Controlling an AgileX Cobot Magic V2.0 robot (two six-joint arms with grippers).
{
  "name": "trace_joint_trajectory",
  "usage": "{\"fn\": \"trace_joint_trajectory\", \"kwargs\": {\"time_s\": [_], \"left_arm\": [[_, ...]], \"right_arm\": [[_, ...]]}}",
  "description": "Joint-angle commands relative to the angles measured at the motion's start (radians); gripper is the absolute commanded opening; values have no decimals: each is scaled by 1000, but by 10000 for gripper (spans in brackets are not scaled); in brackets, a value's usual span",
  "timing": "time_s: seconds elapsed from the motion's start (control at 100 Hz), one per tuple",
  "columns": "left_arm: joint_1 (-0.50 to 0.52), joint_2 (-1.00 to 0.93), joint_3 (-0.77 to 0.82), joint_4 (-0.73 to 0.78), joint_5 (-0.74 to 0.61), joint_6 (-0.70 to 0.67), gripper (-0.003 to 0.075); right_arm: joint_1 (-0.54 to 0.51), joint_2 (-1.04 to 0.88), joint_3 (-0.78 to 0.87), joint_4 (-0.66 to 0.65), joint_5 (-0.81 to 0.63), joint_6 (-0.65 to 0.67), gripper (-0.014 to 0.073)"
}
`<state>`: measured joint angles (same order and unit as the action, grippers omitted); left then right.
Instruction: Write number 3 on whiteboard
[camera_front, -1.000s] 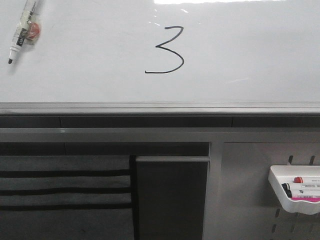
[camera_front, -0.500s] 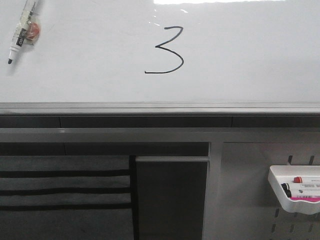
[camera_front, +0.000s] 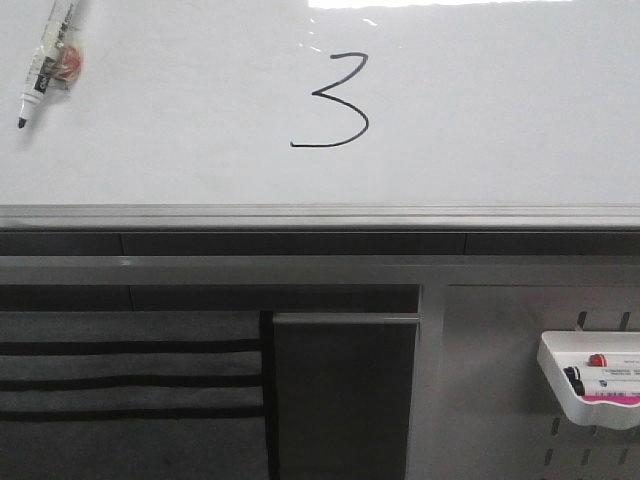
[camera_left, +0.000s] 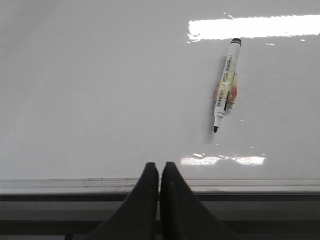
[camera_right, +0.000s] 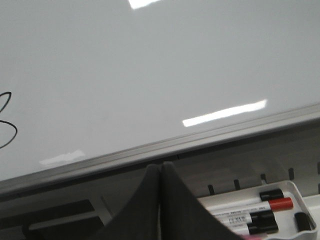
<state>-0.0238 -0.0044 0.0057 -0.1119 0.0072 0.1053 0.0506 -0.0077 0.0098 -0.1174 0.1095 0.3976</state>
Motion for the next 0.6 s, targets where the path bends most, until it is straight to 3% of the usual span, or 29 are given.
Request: {"fn": "trace_joint_trajectory", "kwargs": {"time_s": [0.0,0.25,0.4,0.59], "left_arm": [[-8,-27,6,1,-75,-7,-20],[-8,-27,6,1,-75,-7,-20],[-8,-27,6,1,-75,-7,-20],[-8,-27,6,1,-75,-7,-20]], "right_arm": [[-10,-17,27,-17,-49,-4,-69],[-10,-17,27,-26,-38,-10,-69],[-10,-17,27,123,-41,-277,-69],[-10,-17,27,73,-126,-291,-69]]}}
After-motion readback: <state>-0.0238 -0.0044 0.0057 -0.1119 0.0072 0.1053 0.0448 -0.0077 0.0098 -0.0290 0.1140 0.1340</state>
